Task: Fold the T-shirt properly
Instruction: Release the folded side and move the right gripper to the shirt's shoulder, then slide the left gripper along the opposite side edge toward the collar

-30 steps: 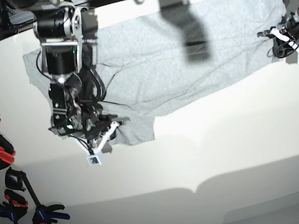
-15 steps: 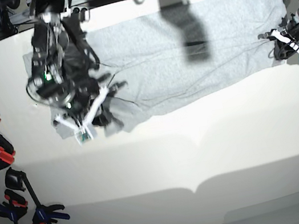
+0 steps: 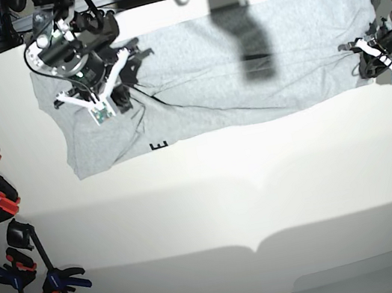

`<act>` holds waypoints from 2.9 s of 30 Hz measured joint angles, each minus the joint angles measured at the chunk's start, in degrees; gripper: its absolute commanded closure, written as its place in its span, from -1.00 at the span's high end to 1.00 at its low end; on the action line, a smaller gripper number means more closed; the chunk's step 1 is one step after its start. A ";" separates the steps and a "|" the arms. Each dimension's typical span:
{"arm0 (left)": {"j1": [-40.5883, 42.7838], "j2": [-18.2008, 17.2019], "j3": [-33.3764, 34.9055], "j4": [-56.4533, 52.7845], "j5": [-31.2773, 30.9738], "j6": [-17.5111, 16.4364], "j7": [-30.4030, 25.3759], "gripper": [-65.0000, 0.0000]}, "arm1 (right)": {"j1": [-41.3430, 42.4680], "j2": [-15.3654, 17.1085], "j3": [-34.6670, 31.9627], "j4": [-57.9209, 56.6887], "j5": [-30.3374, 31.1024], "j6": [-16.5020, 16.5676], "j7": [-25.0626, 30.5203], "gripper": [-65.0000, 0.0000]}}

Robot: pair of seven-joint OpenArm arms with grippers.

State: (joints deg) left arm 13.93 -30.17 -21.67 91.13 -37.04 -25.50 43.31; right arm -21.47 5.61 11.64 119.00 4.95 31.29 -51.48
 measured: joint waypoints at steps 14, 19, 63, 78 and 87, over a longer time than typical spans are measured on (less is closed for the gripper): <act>-0.02 -0.02 0.00 0.00 7.32 -0.02 -4.55 -1.00 | -0.90 0.74 13.05 0.00 4.52 0.00 1.29 -1.00; -0.02 0.00 0.00 0.00 7.37 -0.02 -4.33 -1.00 | -0.87 0.70 12.85 0.02 5.62 0.00 1.27 -1.00; 4.37 -5.40 0.02 -0.09 -3.85 -14.05 4.81 -0.22 | -0.59 0.59 12.85 0.02 3.89 -0.04 0.57 -1.00; 4.33 -5.22 0.02 -0.15 -3.87 -14.03 1.64 -0.67 | -0.59 0.59 12.85 0.02 4.24 -0.04 0.57 -1.00; 4.31 -3.85 0.02 -0.15 -4.52 -14.03 4.57 -1.00 | -0.59 0.59 12.85 0.02 4.33 -0.04 0.57 -1.00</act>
State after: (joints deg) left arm 18.24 -34.02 -21.65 90.98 -41.56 -39.53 47.88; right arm -22.06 6.20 24.49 119.02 9.28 31.24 -50.92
